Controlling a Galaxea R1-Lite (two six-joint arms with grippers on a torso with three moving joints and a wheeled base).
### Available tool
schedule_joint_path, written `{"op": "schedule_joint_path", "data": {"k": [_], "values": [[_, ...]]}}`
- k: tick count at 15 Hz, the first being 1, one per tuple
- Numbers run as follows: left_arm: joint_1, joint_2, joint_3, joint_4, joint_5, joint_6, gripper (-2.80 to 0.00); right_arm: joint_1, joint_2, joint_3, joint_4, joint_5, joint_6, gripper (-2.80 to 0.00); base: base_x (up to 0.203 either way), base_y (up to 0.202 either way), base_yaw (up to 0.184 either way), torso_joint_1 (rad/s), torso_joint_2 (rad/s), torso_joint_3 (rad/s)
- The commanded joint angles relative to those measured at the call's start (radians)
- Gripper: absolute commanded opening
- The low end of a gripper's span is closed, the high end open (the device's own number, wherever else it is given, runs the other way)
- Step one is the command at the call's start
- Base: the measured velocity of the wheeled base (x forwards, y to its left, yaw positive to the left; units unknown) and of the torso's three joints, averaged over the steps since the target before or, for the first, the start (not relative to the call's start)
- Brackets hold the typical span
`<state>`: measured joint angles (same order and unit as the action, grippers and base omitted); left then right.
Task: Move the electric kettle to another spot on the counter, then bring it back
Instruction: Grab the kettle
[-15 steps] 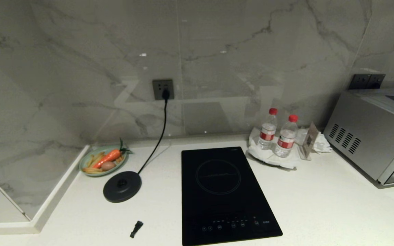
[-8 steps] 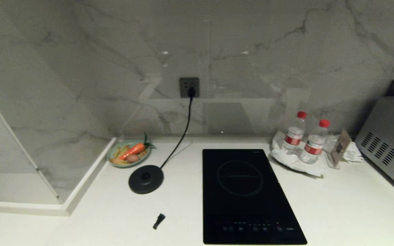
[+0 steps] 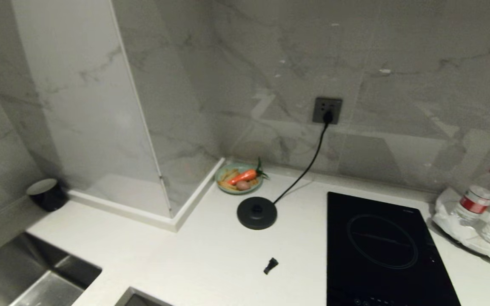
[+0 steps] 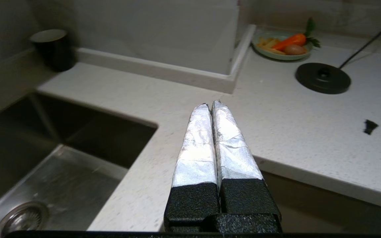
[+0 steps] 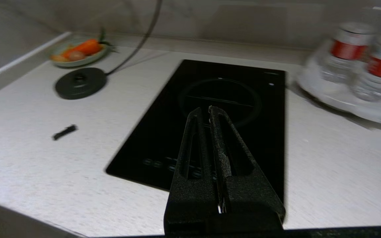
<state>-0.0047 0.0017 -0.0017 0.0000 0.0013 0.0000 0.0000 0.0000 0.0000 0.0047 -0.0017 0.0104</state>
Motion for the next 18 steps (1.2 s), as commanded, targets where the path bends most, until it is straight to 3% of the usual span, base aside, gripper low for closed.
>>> {"op": "schedule_joint_path", "data": {"k": [1,18], "values": [[0.000,0.000,0.000,0.000,0.000,0.001,-2.80,0.000,0.002,0.000,0.000,0.000,0.000,-2.80,0.000,-0.013,0.177,-0.001,0.01,0.001],[0.001,0.000,0.000,0.000,0.000,0.002,-2.80,0.000,0.002,0.000,0.000,0.000,0.000,-2.80,-0.002,-0.007,0.164,0.000,0.01,0.006]]}}
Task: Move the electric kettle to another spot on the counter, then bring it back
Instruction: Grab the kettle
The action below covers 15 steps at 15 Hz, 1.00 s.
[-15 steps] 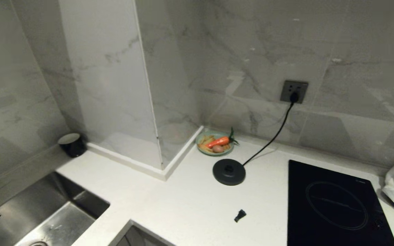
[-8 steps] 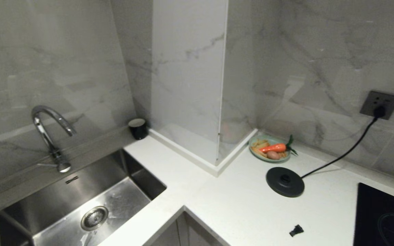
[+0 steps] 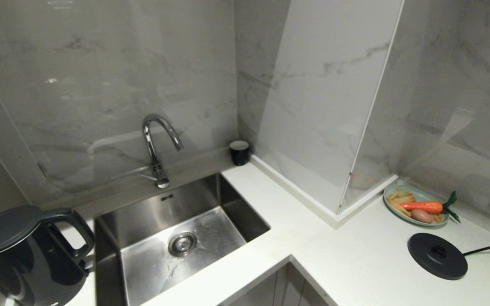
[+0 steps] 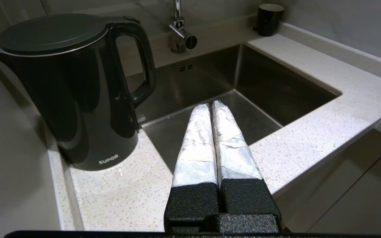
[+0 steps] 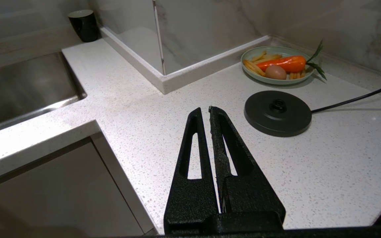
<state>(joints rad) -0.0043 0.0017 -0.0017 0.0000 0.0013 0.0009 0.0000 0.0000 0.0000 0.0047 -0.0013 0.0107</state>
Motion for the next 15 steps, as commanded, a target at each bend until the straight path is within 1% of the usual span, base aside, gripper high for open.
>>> {"op": "schedule_joint_path", "data": {"k": [1,9,10,11,13,15], "values": [[0.001,0.000,0.000,0.000,0.000,0.000,-2.80,0.000,0.002,0.000,0.000,0.000,0.000,-2.80,0.000,0.000,0.000,0.000,0.00,0.000],[0.004,0.000,-0.006,0.006,0.003,0.004,-2.80,0.000,0.002,0.000,0.000,0.000,0.000,-2.80,0.000,0.000,0.000,0.000,0.00,0.000],[0.004,0.003,-0.029,0.012,0.005,0.008,-2.80,0.000,0.002,0.000,0.000,0.000,0.000,-2.80,0.000,0.000,0.000,0.000,0.00,0.000],[0.005,0.023,-0.081,0.028,0.003,0.008,-2.80,0.000,0.002,0.000,0.000,0.000,0.000,-2.80,0.000,0.000,0.000,0.000,0.00,0.000],[0.005,0.126,-0.168,0.068,-0.007,0.007,-2.80,0.000,0.002,0.000,0.000,0.000,0.000,-2.80,0.000,0.000,0.000,0.000,0.00,0.000],[0.005,0.253,-0.224,0.078,-0.045,0.008,-2.80,0.000,0.002,0.000,0.000,0.000,0.000,-2.80,0.000,0.000,0.000,0.000,0.00,0.000]]}}
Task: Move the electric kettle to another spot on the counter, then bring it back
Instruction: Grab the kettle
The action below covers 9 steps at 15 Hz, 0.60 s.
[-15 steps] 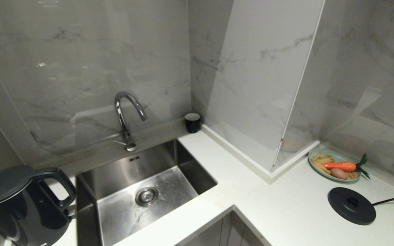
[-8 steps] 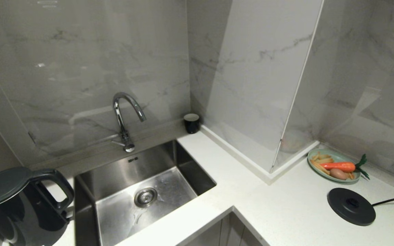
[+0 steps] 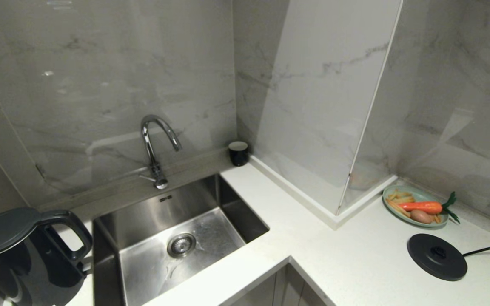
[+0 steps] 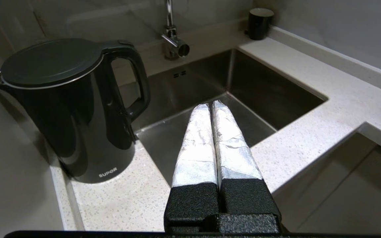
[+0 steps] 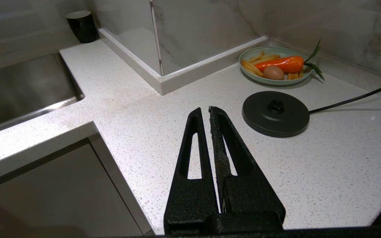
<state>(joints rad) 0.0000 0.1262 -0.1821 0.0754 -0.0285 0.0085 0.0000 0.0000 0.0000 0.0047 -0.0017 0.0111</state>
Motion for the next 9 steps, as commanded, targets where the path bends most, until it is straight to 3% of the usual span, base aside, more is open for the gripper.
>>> {"op": "schedule_joint_path", "data": {"k": [1,5,9], "values": [[0.001,0.195,-0.068,-0.004,-0.036,0.001,-2.80,0.000,0.002,0.000,0.000,0.000,0.000,-2.80,0.000,0.000,0.000,0.000,0.00,0.000],[0.003,0.507,-0.130,-0.143,-0.051,0.003,-2.80,0.000,0.002,0.000,0.000,0.000,0.000,-2.80,0.000,0.000,0.000,0.000,0.00,0.000],[-0.003,0.798,-0.149,-0.274,0.029,-0.007,-2.80,0.000,0.002,0.000,0.000,0.000,0.000,-2.80,0.000,0.000,0.000,0.000,0.00,0.000]]}}
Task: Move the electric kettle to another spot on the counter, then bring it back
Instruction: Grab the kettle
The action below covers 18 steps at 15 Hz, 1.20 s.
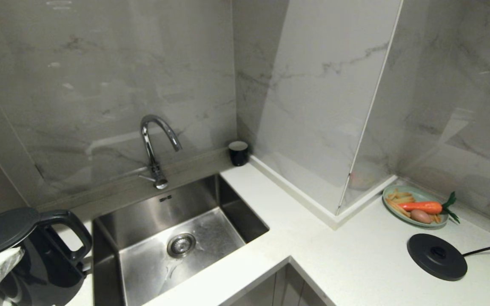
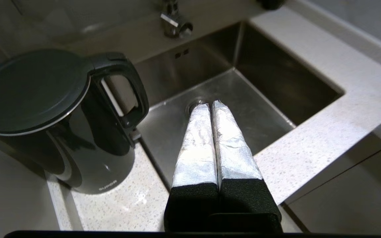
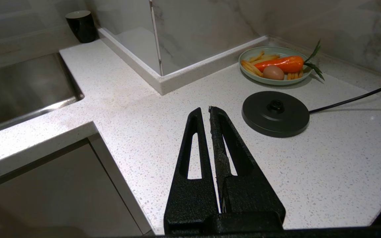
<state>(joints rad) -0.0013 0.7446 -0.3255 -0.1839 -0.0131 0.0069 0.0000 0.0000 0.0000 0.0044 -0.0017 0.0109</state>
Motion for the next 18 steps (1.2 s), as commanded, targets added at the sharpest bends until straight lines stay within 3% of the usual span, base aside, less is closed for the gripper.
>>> {"op": "schedule_joint_path", "data": {"k": [1,4,7,10,11,13,18], "values": [[-0.005,0.250,-0.008,-0.028,0.030,-0.034,-2.80,0.000,0.002,0.000,0.000,0.000,0.000,-2.80,0.000,0.000,0.000,0.000,0.00,0.000],[-0.058,0.401,-0.028,-0.047,0.077,-0.178,-2.80,0.000,0.002,0.000,0.000,0.000,0.000,-2.80,0.000,0.000,0.000,0.000,0.00,0.000],[-0.142,0.513,-0.037,-0.071,0.196,-0.278,-2.80,0.000,0.002,0.000,0.000,0.000,0.000,-2.80,0.000,0.000,0.000,0.000,0.00,0.000],[-0.164,0.641,-0.023,-0.157,0.293,-0.305,-2.80,0.000,0.002,0.000,0.000,0.000,0.000,-2.80,0.000,0.000,0.000,0.000,0.00,0.000],[-0.164,0.676,-0.013,-0.201,0.334,-0.309,0.00,0.000,0.002,0.000,0.000,0.000,0.000,-2.80,0.000,0.000,0.000,0.000,0.00,0.000],[-0.164,0.704,0.015,-0.275,0.361,-0.311,0.00,0.000,0.002,0.000,0.000,0.000,0.000,-2.80,0.000,0.000,0.000,0.000,0.00,0.000],[-0.137,0.764,0.011,-0.296,0.355,-0.314,0.00,0.000,0.000,0.000,0.000,0.002,-0.006,-2.80,0.000,0.000,0.000,0.000,0.00,0.000]]}}
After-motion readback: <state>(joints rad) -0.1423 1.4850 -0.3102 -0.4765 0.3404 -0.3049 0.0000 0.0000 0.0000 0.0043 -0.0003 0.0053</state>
